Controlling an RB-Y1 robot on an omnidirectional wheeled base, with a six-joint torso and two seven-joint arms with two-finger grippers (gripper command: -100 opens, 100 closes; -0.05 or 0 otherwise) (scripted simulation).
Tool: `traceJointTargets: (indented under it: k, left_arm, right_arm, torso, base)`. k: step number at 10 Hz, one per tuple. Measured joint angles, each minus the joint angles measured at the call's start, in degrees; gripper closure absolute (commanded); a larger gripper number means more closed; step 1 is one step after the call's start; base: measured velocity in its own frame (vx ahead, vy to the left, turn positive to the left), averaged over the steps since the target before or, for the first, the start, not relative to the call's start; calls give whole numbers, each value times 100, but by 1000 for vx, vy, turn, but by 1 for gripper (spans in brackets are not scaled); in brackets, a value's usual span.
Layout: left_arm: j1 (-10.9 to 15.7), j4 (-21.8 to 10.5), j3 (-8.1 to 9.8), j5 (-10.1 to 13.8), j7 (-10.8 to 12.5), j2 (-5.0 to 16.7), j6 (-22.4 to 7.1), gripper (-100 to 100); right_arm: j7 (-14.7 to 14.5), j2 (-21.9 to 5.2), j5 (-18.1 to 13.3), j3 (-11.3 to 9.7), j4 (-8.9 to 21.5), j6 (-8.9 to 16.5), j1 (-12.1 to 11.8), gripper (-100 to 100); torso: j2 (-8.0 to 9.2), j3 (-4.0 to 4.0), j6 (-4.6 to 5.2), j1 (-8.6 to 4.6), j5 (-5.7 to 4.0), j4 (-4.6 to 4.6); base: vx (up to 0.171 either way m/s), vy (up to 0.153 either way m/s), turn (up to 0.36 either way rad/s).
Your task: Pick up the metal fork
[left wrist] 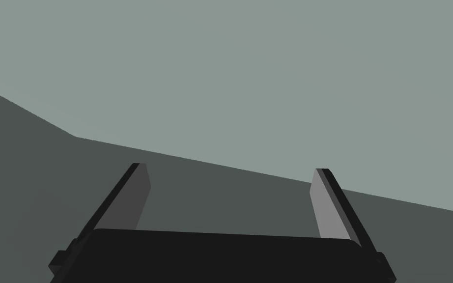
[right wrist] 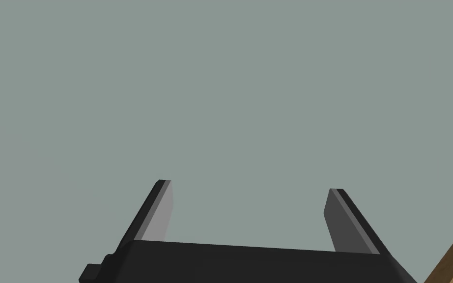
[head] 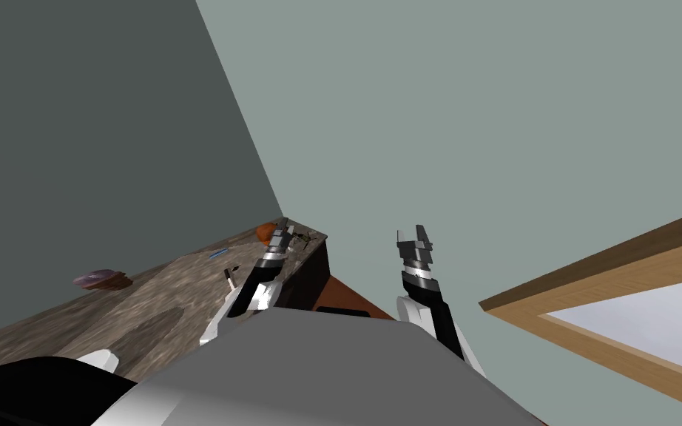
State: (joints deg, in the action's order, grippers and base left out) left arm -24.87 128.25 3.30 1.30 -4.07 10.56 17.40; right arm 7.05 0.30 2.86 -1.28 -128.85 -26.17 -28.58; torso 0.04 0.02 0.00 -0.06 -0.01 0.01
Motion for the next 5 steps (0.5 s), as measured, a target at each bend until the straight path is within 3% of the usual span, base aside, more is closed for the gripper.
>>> traceJointTargets:
  k: [2, 5]
  left_arm:
    - [138, -226, 103, 78, -116, 127, -278, -100]
    - [195, -314, 234, 191, -214, 300, -716, -100]
  right_arm:
    - [0, 0, 0, 0, 0, 0, 0, 0]
    - [0, 0, 0, 0, 0, 0, 0, 0]
  torso:
    - [0, 0, 0, 1, 0, 0]
    - [-2, -1, 0, 5, 1, 0]
  base:
    - [-12, -17, -49]
    - [-4, -7, -35]
